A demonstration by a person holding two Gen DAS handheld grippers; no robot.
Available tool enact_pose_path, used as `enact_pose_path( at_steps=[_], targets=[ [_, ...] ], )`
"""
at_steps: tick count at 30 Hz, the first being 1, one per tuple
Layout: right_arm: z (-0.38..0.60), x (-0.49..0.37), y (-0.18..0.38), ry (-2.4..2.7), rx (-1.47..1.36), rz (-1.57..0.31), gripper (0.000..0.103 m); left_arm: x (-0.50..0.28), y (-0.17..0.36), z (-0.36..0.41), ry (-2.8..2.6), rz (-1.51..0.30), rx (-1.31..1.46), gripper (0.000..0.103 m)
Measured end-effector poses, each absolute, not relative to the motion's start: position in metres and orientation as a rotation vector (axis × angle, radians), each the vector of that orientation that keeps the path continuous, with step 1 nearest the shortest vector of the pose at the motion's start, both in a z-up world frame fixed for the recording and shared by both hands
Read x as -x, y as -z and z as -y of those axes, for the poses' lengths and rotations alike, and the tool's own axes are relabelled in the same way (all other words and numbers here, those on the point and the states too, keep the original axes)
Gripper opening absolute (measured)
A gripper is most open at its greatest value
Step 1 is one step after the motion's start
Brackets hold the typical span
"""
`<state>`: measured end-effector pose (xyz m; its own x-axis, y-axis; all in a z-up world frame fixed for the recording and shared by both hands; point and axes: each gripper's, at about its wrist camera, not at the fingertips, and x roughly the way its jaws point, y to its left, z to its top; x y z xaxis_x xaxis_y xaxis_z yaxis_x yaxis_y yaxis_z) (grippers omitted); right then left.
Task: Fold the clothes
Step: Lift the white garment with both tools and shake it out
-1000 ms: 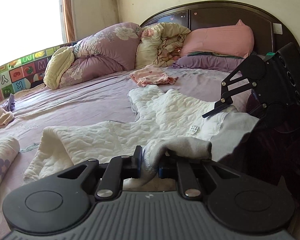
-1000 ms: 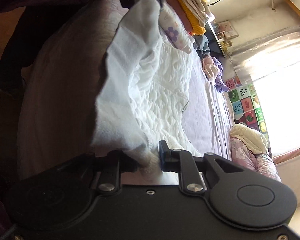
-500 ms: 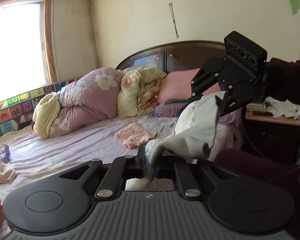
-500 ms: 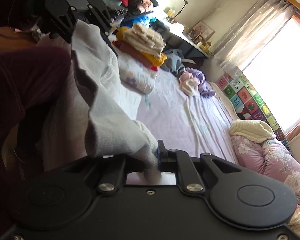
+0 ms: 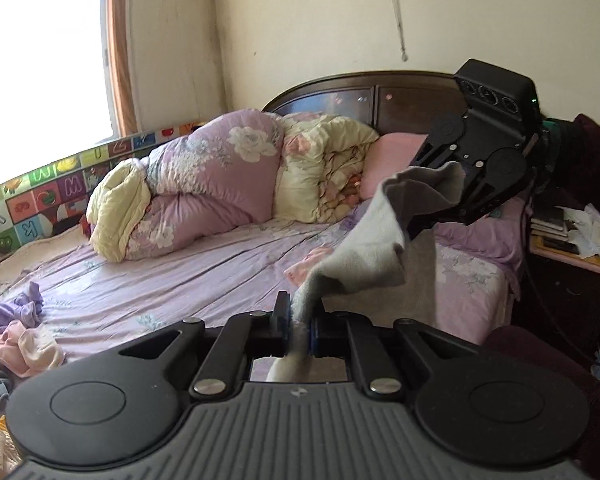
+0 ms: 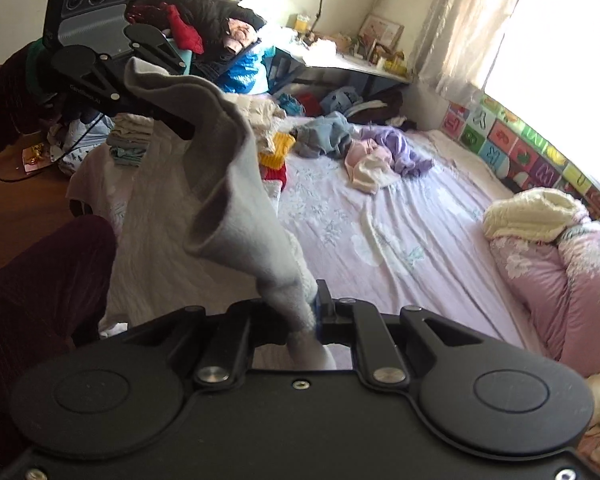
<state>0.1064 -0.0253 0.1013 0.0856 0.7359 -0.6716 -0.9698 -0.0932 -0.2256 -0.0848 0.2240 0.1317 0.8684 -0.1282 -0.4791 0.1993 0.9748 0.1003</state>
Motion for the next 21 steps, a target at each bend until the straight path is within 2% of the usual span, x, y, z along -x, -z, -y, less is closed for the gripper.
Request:
enact_pose_path(
  at_steps=[2,5,10,12,15,18,21],
  targets=[
    [-0.003,-0.132,-0.090,-1.439,0.810,-0.427,0.009,0.042,-0.123,-0.241,0.124,-0.528,-0.205,0.009],
    [-0.043,-0.170,-0.099,-1.326,0.823,-0.392,0.009,0.000,-0.143,-0.266,0.072,-0.430,-0.275,0.008],
    [-0.051,-0.205,-0.159,-1.171,0.690,-0.116,0.009,-0.014,-0.200,-0.280,0.049,-0.220,-0.330,0.008],
    [-0.040,-0.197,-0.165,-1.154,0.693,0.013,0.009,-0.007,-0.199,-0.267,0.057,-0.206,-0.388,0.008],
    [-0.023,-0.182,-0.137,-1.186,0.737,0.093,0.009,0.005,-0.164,-0.245,0.099,-0.235,-0.453,0.008],
    [-0.010,-0.171,-0.075,-1.234,0.786,0.094,0.009,0.014,-0.101,-0.225,0.105,-0.300,-0.503,0.008],
    [-0.004,-0.159,0.000,-1.292,0.818,0.007,0.009,0.031,-0.010,-0.205,0.112,-0.390,-0.538,0.008]
  ],
)
